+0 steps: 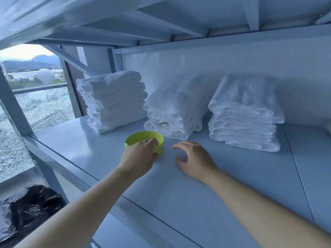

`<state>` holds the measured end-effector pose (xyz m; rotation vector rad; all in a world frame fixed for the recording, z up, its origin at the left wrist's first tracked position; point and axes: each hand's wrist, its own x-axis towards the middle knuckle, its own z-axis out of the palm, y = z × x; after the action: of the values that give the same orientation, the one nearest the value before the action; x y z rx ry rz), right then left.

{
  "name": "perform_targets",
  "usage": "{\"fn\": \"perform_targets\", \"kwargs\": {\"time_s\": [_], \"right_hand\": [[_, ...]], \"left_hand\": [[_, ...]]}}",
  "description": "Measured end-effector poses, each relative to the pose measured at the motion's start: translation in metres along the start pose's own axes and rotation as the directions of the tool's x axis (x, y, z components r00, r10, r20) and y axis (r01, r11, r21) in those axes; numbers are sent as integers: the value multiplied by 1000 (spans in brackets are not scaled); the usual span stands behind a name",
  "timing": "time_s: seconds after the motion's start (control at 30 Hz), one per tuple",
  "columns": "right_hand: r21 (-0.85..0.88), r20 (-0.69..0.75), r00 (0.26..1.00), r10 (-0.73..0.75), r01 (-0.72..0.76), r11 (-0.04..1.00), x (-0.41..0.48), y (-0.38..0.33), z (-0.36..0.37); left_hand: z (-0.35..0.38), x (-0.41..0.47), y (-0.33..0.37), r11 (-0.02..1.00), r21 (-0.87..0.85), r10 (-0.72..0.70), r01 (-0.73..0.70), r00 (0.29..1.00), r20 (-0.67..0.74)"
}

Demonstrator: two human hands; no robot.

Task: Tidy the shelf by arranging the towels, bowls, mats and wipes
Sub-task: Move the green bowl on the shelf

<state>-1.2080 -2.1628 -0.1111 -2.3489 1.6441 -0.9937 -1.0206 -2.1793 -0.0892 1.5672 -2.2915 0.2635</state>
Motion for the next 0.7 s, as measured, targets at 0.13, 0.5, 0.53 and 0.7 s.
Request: {"fn": "perform_targets", "kwargs": {"time_s": [0.13,0.5,0.53,0.7], "right_hand": [[48,-22,998,-58,59,997,-5,-3,-2],[142,-13,980,-200,200,969,-12,-16,-2],[135,-13,981,-196,196,971,-12,-17,-2],[67,-45,988,-151,154,986,-11,-17,-4]], "left_hand": [[-7,-19,12,970,-78,230,-231,973,-27],[7,-39,-35,910,-397,25,-122,970,-240],[8,-39,-34,900,-424,0,-96,975,-221],[10,-37,-30,908,-413,8,-67,990,-143]]}}
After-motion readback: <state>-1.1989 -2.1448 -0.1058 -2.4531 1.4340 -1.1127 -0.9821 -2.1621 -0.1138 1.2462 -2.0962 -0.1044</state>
